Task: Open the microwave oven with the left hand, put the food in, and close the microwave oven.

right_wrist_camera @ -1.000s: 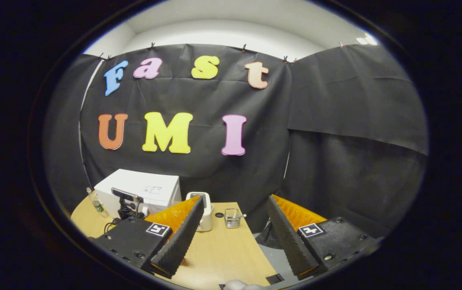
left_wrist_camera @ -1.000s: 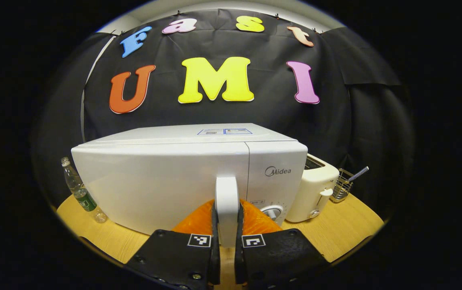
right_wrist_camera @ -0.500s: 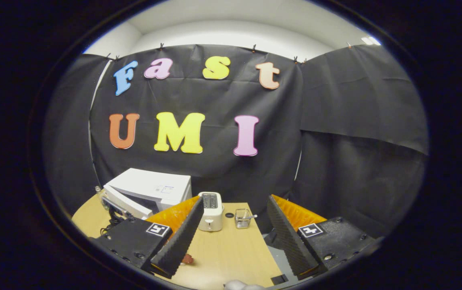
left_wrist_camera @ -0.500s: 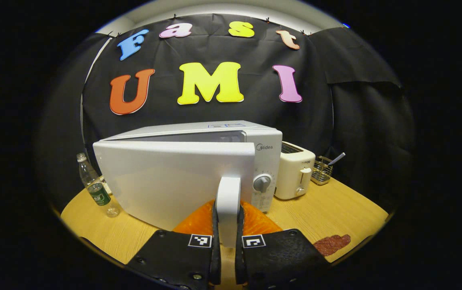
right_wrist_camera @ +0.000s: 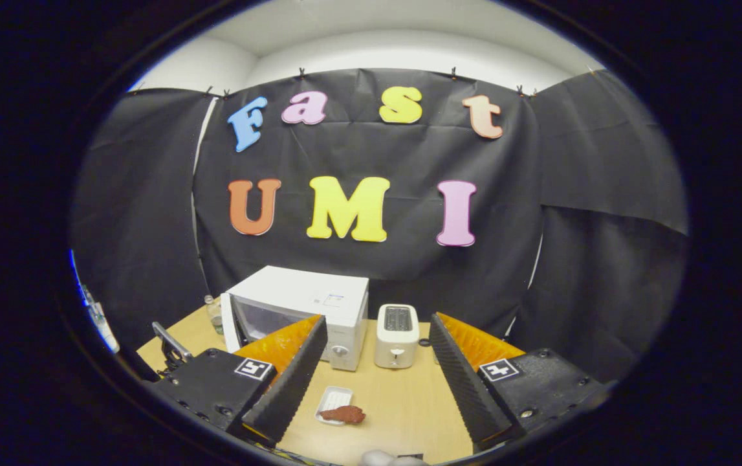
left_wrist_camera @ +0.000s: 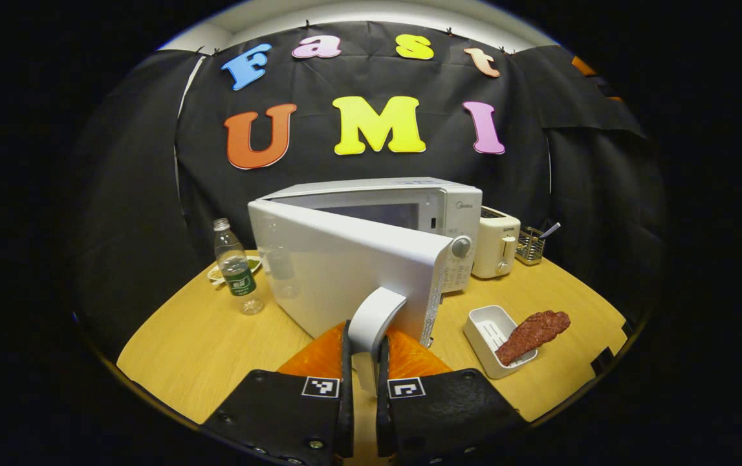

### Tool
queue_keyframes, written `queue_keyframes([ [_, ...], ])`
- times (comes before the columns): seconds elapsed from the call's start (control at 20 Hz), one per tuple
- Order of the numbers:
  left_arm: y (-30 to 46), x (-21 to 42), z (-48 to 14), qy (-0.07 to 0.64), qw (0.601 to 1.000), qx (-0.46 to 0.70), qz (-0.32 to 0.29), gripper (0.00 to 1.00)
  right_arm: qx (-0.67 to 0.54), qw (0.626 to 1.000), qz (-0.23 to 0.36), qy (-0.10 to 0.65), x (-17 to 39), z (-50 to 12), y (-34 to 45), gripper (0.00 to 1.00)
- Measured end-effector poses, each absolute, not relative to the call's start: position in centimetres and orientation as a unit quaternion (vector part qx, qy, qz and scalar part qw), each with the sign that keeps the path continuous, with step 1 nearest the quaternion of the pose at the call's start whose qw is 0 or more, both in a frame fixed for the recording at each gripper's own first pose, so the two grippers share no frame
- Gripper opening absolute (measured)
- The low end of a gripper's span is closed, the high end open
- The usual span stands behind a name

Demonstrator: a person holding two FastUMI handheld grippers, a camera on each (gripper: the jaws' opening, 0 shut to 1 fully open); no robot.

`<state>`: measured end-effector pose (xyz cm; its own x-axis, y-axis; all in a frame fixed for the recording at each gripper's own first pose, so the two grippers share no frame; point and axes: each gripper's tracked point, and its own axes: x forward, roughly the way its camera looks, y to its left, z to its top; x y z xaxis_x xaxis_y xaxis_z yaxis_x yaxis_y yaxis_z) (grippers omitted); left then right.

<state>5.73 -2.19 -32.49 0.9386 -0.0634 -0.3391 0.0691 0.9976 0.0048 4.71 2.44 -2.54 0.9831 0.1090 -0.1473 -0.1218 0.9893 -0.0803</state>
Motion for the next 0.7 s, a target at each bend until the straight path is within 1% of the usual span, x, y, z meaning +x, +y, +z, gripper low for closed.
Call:
queue_keyframes([
  [0.3, 5.1, 2.8, -33.4, 0.187, 0.982, 0.013, 0.036, 0.13, -0.037, 0.991, 0.090, 0.088, 3.4, -4.1, 5.7, 1.00],
  [0.35, 5.7, 2.3, -33.8, 0.198, 0.979, 0.008, 0.037, 0.13, -0.033, 0.991, 0.091, 0.088, 3.1, -4.1, 6.0, 1.00],
  [0.4, 6.1, 2.0, -33.6, 0.194, 0.980, 0.006, 0.037, 0.14, -0.032, 0.992, 0.090, 0.088, 3.0, -4.2, 6.2, 0.96],
  [0.45, 6.5, 1.9, -33.6, 0.195, 0.980, 0.004, 0.033, 0.13, -0.031, 0.991, 0.090, 0.089, 2.8, -4.3, 6.5, 1.00],
  [0.55, 7.1, 1.7, -33.4, 0.195, 0.980, -0.004, 0.027, 0.15, -0.030, 0.992, 0.090, 0.087, 2.2, -4.5, 7.0, 1.00],
  [0.65, 7.2, 1.7, -33.5, 0.193, 0.981, -0.002, 0.007, 0.14, -0.031, 0.992, 0.089, 0.087, 1.7, -4.7, 7.6, 1.00],
  [0.7, 7.7, 1.6, -33.4, 0.192, 0.981, -0.002, 0.005, 0.19, -0.030, 0.992, 0.088, 0.086, 1.5, -4.8, 7.9, 0.96],
])
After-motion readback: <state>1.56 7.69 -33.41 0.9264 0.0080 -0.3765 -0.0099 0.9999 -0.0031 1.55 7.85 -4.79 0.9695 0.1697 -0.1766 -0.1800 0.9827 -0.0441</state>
